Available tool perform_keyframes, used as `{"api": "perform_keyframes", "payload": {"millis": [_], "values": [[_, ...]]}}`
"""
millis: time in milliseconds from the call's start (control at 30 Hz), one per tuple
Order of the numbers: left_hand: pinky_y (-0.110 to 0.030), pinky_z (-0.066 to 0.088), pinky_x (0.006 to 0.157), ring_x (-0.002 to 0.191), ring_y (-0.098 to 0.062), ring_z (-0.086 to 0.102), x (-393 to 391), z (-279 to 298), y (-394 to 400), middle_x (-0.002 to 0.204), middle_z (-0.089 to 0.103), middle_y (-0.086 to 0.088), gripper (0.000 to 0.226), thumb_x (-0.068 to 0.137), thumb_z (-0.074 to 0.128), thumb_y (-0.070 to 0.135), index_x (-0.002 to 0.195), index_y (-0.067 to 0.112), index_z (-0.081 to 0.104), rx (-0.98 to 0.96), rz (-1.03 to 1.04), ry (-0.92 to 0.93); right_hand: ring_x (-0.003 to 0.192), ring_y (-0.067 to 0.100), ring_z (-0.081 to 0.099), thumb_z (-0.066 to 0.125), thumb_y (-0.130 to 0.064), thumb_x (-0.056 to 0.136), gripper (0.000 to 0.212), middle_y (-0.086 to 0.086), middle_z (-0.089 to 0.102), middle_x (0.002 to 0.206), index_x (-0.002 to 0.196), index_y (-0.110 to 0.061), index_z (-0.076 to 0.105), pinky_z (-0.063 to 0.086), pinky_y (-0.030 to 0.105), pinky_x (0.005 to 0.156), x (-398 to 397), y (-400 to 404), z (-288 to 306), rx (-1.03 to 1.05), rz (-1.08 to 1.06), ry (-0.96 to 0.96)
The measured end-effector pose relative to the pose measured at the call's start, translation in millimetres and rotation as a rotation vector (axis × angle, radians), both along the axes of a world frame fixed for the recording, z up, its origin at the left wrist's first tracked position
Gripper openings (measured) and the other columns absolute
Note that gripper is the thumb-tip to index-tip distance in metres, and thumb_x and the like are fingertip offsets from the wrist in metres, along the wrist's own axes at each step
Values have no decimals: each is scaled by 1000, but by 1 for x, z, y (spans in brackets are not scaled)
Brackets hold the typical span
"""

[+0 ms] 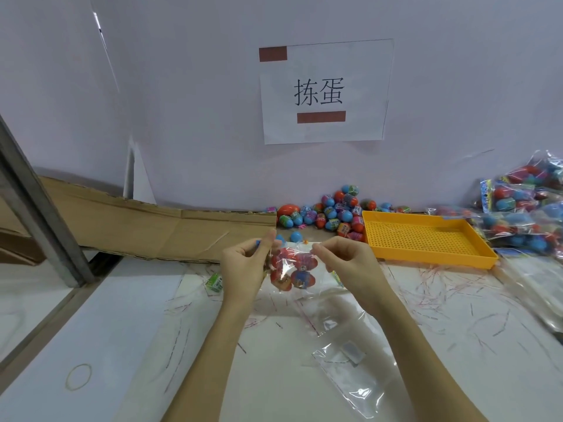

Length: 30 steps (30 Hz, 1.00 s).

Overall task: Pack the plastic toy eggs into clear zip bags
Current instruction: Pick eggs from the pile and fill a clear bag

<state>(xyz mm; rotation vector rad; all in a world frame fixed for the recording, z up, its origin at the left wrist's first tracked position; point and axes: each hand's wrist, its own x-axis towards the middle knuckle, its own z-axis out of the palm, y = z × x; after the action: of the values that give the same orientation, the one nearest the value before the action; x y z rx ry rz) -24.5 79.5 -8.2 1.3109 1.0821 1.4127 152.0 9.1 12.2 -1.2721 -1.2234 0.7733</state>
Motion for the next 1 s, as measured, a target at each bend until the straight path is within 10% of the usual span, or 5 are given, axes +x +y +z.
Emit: {"api": "perform_keyframes", "payload": {"millis": [200, 433, 767, 1000], "values": [[-11, 42, 56, 65, 1, 55, 1, -8, -6, 65, 49, 18, 30, 101, 59, 35, 77, 17, 63, 603, 241, 427, 81, 10, 70, 64, -24, 99, 14, 2, 74, 88, 95, -12, 71, 55, 17, 70, -11, 7, -7, -30, -50, 55], [-16, 41, 47, 51, -3, 52, 4, -6, -5, 58, 56, 15, 42, 101, 48, 52, 64, 32, 46, 397, 174, 284, 98, 29, 75, 66, -27, 98, 30, 15, 77, 104, 118, -5, 67, 61, 37, 86, -11, 4, -8, -248, 196, 281], [-21, 36, 42, 42, -2, 42, -5, 0, 3, 50, 50, 9, 49, 93, 65, 57, 54, 26, 63, -98, 23, -39, 81, 34, 77, 69, -16, 96, 21, 13, 77, 96, 109, -1, 68, 61, 35, 64, -10, 3, -2, -355, 183, 445], [-24, 38, 52, 52, -6, 41, -8, -1, 5, 52, 44, 9, 50, 102, 59, 43, 63, 13, 53, 133, 153, 150, 87, 28, 76, 85, -38, 74, 59, 12, 77, 106, 124, -23, 57, 61, 31, 68, -11, 1, -2, -459, 365, 321]]}}
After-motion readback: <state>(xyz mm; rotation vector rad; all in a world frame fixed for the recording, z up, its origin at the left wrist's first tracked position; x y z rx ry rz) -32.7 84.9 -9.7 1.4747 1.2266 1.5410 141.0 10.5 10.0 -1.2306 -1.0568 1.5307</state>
